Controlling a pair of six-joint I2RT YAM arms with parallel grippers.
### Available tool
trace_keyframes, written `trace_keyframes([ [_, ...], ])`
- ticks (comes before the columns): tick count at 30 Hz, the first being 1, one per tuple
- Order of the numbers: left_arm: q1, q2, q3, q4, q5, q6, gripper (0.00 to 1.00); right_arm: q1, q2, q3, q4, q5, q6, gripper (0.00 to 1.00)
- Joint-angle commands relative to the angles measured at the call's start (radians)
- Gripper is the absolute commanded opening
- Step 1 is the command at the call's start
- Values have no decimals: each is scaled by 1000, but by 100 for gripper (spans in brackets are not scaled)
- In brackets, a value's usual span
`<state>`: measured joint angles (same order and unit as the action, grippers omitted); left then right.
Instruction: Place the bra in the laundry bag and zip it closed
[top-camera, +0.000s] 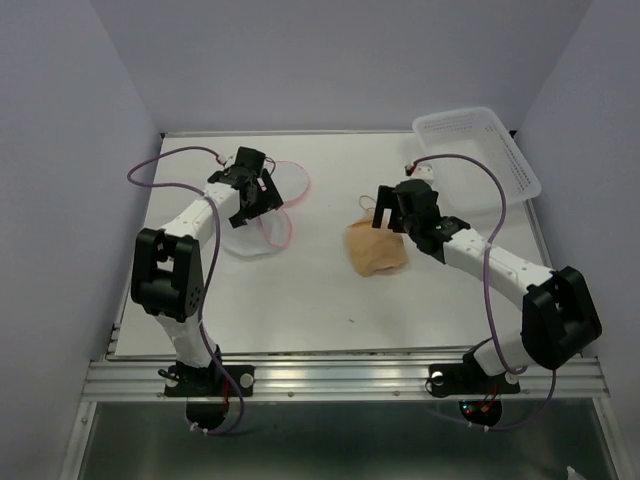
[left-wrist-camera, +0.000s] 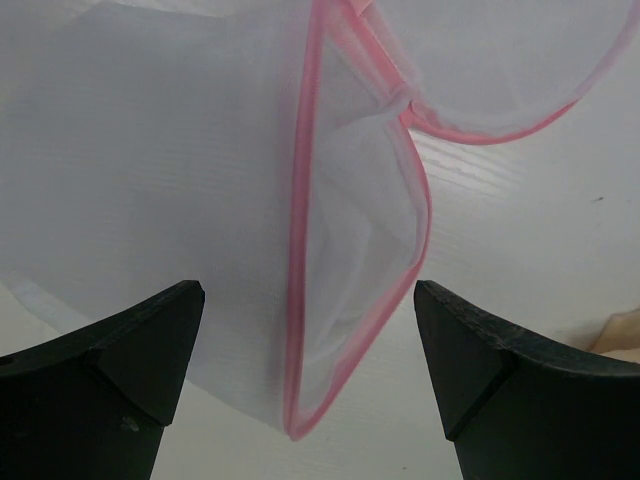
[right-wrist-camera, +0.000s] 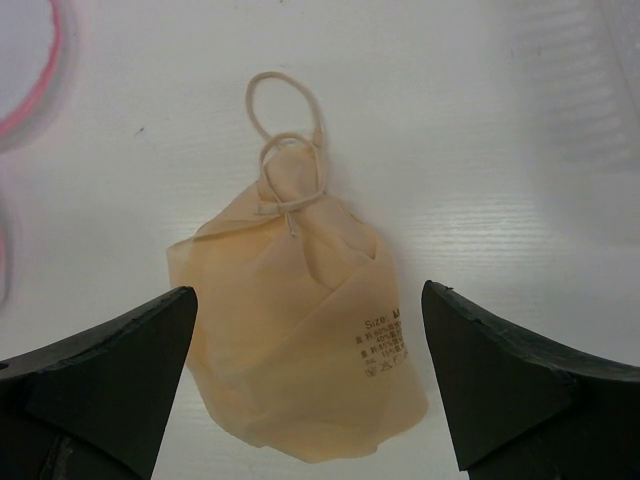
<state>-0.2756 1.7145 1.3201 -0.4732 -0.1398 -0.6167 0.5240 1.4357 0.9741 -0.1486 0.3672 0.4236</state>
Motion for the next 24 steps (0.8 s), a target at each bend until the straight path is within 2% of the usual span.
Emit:
trace_keyframes([
  [1, -7, 28, 79, -131, -116, 6, 99, -4, -11, -17, 44, 48, 14, 100],
  [2, -5, 40, 79, -143, -132, 2, 99, -4, -12, -21, 43, 55, 17, 100],
  [5, -2, 86, 88, -185, -168, -12, 80, -4, -18, -37, 41, 93, 26, 100],
  [6, -2, 97, 90, -188, -169, -20, 63, -4, -18, -44, 43, 102, 32, 100],
  [9, -10, 68, 68, -163, -133, -18, 40, -4, -27, -57, 40, 105, 40, 100],
  [10, -11, 59, 64, -150, -126, -18, 26, -4, -32, -61, 41, 98, 35, 100],
  [11, -14, 47, 59, -147, -126, -20, 17, -4, -37, -64, 40, 98, 34, 100],
  [12, -14, 27, 56, -145, -127, -21, 0, -4, -40, -67, 41, 102, 29, 100],
  [15, -30, -15, 50, -127, -107, 1, 0, -4, -55, -75, 41, 131, 21, 100],
  [19, -66, -64, 54, -56, -12, 60, 0, -4, -63, -89, 35, 168, 44, 100],
  [24, -129, -151, 47, 59, 95, 152, 0, -4, -73, -84, 29, 125, 55, 100],
])
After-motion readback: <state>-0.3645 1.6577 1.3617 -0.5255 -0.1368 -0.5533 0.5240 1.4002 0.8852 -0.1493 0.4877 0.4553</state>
